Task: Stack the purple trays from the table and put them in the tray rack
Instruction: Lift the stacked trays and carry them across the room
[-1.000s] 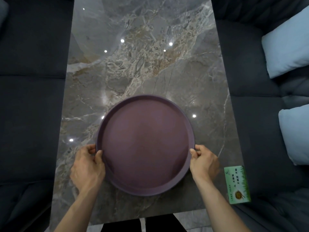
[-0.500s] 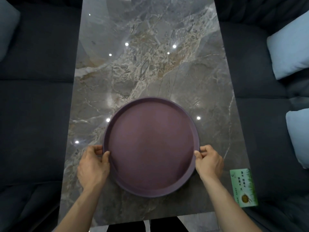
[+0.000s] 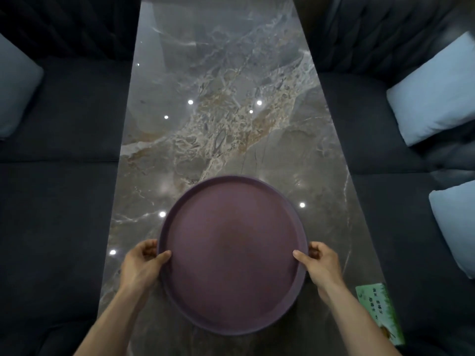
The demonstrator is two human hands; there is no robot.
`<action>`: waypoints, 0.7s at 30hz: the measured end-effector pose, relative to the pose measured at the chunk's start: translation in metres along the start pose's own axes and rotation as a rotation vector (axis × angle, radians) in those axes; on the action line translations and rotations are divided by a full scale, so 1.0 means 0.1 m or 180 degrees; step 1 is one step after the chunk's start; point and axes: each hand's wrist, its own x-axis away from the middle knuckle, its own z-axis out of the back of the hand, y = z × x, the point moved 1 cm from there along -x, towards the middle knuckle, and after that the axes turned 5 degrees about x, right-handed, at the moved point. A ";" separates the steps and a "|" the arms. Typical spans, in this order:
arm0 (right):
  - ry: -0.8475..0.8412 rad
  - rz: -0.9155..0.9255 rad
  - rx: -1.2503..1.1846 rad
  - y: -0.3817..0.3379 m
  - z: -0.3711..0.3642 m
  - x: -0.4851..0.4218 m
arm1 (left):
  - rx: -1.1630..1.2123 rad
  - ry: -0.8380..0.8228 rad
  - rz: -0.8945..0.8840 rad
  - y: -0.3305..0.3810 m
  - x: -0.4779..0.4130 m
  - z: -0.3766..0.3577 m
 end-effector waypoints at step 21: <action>0.0130 0.1617 -0.1033 -2.84 1.43 0.55 | 0.1112 0.0024 -0.1363 3.12 0.34 0.80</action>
